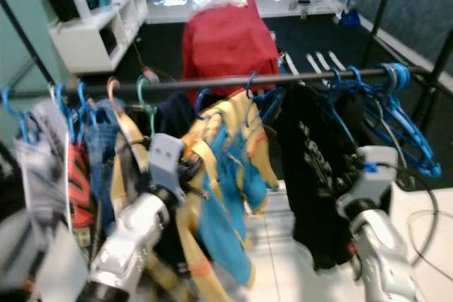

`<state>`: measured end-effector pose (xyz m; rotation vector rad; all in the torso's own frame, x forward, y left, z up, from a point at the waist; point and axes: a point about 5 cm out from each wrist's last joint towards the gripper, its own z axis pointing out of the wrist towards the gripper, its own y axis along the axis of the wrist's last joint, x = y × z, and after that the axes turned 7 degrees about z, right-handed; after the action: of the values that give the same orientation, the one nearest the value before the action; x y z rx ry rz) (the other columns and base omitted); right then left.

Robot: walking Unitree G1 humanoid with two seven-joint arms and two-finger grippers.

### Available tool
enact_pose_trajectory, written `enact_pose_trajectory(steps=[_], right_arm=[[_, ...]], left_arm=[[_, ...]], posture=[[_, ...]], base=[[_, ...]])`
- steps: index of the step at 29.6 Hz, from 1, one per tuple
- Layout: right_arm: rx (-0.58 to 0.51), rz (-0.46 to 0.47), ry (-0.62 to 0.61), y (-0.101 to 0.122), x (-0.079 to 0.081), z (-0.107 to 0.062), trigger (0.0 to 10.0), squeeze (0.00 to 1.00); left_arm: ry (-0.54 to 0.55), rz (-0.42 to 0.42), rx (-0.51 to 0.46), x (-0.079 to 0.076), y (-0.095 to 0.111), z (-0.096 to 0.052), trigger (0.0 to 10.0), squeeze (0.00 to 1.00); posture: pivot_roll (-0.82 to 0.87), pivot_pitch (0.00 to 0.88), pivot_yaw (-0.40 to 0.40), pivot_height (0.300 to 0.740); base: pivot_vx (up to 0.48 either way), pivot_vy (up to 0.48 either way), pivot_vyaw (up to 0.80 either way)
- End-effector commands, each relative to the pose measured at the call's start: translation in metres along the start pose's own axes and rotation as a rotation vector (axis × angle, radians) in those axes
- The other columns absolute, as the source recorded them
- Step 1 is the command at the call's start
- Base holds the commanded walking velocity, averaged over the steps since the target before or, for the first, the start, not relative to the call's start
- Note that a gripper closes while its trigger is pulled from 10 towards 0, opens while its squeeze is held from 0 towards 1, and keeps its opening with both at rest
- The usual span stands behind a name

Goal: Hang hanger

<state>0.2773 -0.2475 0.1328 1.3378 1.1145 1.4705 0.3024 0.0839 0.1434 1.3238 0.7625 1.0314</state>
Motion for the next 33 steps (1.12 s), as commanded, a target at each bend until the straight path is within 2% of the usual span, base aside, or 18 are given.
enact_pose_trajectory(steps=[1,4,11,18,25,32,33], right_arm=[[0.021,0.016,0.024,-0.006,0.007,0.002,10.0,0.0],[0.021,0.016,0.024,-0.006,0.007,0.002,10.0,0.0],[0.021,0.019,0.02,-0.006,0.007,0.002,10.0,0.0],[0.023,0.021,0.017,-0.007,0.007,0.002,10.0,0.0],[0.025,0.02,0.012,-0.008,0.006,0.002,10.0,0.0],[0.026,0.02,0.009,-0.008,0.006,0.002,10.0,0.0],[0.027,0.02,0.008,-0.008,0.007,0.003,10.0,0.0]], left_arm=[[0.042,0.001,-0.026,0.009,0.002,-0.004,10.0,0.0],[0.052,-0.009,-0.028,0.009,0.003,-0.003,10.0,0.0],[0.07,-0.005,0.0,0.01,0.0,-0.004,10.0,0.0],[0.051,-0.007,0.017,0.005,-0.003,-0.002,10.0,0.0],[0.0,0.024,0.08,-0.009,-0.01,0.005,10.0,0.0],[-0.026,0.039,0.092,-0.02,-0.007,0.014,10.0,0.0],[-0.04,0.035,0.08,-0.028,0.0,0.025,10.0,0.0]], posture=[[-0.12,0.0,0.026,0.74],[-0.12,0.0,0.026,0.74],[-0.12,0.001,0.03,0.74],[-0.12,0.0,0.031,0.74],[-0.13,0.0,0.033,0.74],[-0.13,0.0,0.033,0.74],[-0.13,0.0,0.035,0.74]], base=[[0.401,0.0,0.0],[0.361,0.0,0.0],[0.0,0.0,0.0],[0.0,0.0,0.0],[0.0,0.0,0.0],[0.0,0.0,0.0],[0.0,0.0,0.0]])
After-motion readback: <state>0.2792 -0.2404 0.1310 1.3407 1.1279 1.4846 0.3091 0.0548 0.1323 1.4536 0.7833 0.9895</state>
